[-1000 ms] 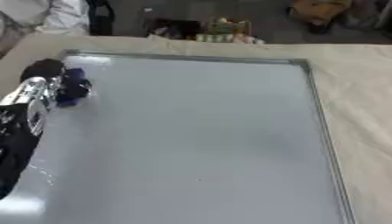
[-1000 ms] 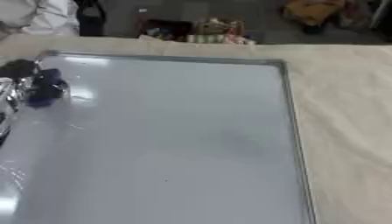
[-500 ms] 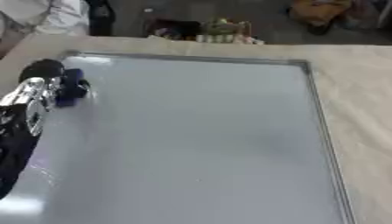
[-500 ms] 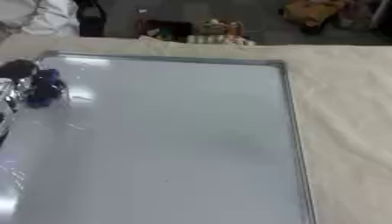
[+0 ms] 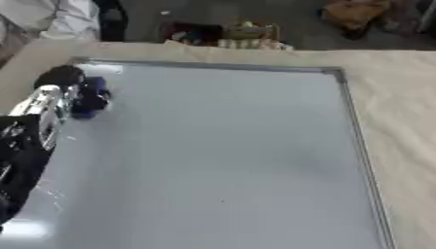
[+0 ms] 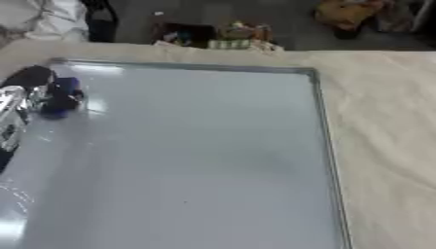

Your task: Wipe the whiteboard clean with a brush.

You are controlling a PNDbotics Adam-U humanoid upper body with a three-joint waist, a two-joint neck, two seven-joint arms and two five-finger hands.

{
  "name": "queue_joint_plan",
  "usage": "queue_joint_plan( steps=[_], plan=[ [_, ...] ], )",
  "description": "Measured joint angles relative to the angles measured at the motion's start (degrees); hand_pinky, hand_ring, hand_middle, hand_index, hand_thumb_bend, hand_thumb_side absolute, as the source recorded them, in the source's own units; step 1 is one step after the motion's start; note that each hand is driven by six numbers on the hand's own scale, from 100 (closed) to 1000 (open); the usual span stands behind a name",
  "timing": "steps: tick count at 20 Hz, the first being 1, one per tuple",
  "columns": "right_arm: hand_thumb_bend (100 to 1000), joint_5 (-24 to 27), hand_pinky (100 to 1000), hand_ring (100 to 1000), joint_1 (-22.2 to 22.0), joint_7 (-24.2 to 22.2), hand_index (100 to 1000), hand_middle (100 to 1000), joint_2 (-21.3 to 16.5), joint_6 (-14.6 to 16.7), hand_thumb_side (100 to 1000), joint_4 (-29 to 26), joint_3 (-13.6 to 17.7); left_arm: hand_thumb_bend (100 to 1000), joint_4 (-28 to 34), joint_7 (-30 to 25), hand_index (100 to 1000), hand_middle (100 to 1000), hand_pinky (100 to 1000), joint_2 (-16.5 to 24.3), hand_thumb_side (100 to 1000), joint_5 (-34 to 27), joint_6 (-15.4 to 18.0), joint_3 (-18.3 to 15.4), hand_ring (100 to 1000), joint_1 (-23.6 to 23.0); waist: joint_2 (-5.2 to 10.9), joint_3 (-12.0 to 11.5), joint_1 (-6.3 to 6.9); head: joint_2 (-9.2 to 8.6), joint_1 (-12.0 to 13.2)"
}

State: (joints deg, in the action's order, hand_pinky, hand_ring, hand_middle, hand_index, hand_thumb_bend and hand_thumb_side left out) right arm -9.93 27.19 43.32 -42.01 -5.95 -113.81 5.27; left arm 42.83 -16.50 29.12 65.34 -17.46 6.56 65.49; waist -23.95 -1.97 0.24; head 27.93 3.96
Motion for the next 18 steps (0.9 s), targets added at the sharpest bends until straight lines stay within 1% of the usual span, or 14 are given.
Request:
queue_joint_plan(
  steps=[5,11,18],
  plan=[
    [100,0.0,788,793,0.0,0.0,801,724,0.0,0.0,1000,0.0,0.0,159,1.9,-1.5,375,293,499,-0.8,558,-1.8,2.0,2.2,491,-0.1,0.20,0.1,0.04,0.17,0.0],
    [100,0.0,787,792,0.0,0.0,801,724,0.0,0.0,1000,0.0,0.0,163,4.4,-3.3,374,289,495,-0.9,554,-4.0,4.3,4.9,487,-0.7,0.26,0.1,0.12,0.18,-0.1],
    [100,0.0,787,792,0.1,0.0,801,724,0.0,0.0,1000,0.0,0.0,170,7.6,-5.6,375,283,492,-1.0,550,-8.8,5.9,7.2,480,-1.5,0.28,0.2,0.37,0.18,-0.1]
  ],
)
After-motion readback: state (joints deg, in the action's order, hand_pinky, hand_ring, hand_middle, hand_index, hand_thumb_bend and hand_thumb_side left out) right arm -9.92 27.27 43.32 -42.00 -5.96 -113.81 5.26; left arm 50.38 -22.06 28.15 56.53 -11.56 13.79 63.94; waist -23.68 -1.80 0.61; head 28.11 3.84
